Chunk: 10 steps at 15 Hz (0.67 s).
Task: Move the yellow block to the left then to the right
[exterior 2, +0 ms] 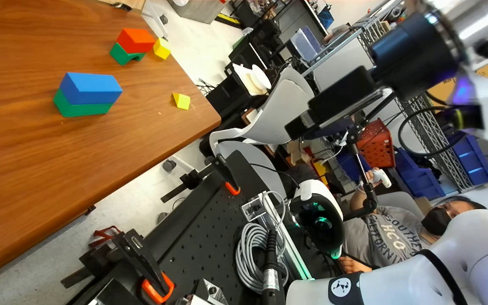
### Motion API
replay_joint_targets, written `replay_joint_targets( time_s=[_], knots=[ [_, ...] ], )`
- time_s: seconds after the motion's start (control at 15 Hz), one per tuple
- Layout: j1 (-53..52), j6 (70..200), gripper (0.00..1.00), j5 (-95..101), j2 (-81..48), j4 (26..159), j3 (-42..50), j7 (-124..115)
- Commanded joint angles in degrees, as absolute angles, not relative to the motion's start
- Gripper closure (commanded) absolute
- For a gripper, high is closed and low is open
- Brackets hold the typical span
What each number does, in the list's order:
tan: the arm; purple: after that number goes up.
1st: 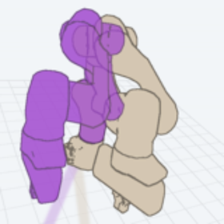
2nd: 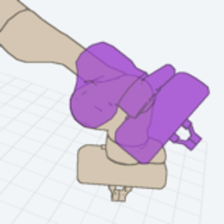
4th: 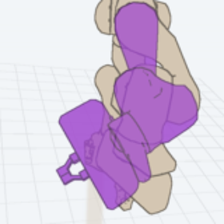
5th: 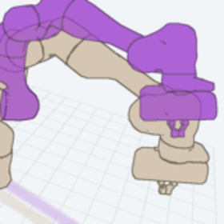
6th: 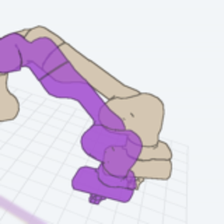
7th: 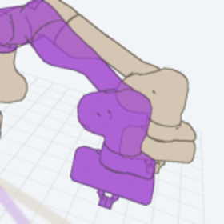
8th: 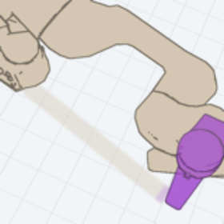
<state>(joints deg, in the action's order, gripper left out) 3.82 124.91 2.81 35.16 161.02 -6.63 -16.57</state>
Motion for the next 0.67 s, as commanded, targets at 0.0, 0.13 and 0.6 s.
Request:
replay_joint_targets(
  time_s=[0.0,0.13,0.6],
  knots=[
    [6.0,134.7,0.0,4.2,24.9,160.9,-4.3,-15.5],
    [7.1,138.2,0.0,4.5,19.1,159.6,-3.1,-15.5],
    [8.3,146.6,0.0,2.0,0.7,152.1,3.1,-15.2]
  ],
)
